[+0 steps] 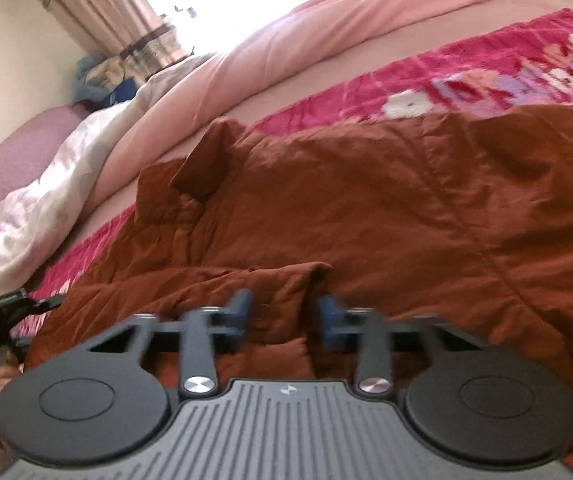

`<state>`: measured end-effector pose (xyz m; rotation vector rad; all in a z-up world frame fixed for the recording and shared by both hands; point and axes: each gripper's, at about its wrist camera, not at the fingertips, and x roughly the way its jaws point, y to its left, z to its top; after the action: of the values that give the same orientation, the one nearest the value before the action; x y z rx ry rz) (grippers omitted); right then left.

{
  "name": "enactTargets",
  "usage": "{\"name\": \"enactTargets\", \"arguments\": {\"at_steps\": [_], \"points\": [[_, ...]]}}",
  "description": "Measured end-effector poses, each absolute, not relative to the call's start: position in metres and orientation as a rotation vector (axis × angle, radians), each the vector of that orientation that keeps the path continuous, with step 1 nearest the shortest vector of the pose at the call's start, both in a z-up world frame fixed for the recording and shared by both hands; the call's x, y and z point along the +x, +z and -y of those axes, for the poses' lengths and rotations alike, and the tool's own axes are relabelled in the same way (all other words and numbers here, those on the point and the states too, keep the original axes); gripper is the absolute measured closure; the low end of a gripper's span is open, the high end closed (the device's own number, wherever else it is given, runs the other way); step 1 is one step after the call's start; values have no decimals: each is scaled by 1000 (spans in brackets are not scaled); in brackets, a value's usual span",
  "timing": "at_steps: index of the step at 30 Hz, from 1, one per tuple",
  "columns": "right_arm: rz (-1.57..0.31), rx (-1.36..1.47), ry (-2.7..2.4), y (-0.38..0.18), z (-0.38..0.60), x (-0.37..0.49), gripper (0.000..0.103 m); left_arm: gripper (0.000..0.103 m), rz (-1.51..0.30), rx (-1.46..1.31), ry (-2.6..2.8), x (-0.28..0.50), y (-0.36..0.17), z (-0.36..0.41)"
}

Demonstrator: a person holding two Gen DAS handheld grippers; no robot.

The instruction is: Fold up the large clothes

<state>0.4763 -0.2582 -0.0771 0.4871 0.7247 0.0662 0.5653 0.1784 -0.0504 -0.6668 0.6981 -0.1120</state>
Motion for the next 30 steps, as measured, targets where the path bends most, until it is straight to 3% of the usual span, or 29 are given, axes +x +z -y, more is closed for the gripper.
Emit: {"name": "enactTargets", "arguments": {"at_steps": [5, 10, 11, 13, 15, 19, 21, 26, 27, 28, 30], "points": [[-651, 509, 30, -64, 262, 462, 95, 94, -666, -538, -78, 568, -42, -171], [-717, 536, -4, -93, 263, 470, 93, 72, -711, -430, 2, 576, -63, -167], [-708, 526, -1, -92, 263, 468, 91, 60, -710, -410, 21, 573, -57, -168], [-696, 490, -16, -83, 263, 463, 66, 60, -692, -350, 56, 562, -41, -171], [-688, 477, -15, -72, 265, 455, 61, 59, -666, -336, 45, 539, -22, -177], [-676, 533, -2, -63, 277, 427, 41, 55, -638, -380, -65, 481, 0, -171], [-710, 601, -3, -71, 285, 421, 41, 54, -640, -400, -122, 455, -3, -161], [-763, 678, 63, -93, 281, 424, 46, 54, -717, -454, -204, 427, -32, -135], [-757, 664, 81, -93, 277, 425, 58, 54, -732, -450, -194, 426, -38, -131], [-762, 647, 84, -93, 272, 427, 79, 54, -743, -442, -183, 426, -42, -128], [-767, 637, 71, -88, 267, 424, 92, 54, -744, -417, -160, 426, -46, -126]]}}
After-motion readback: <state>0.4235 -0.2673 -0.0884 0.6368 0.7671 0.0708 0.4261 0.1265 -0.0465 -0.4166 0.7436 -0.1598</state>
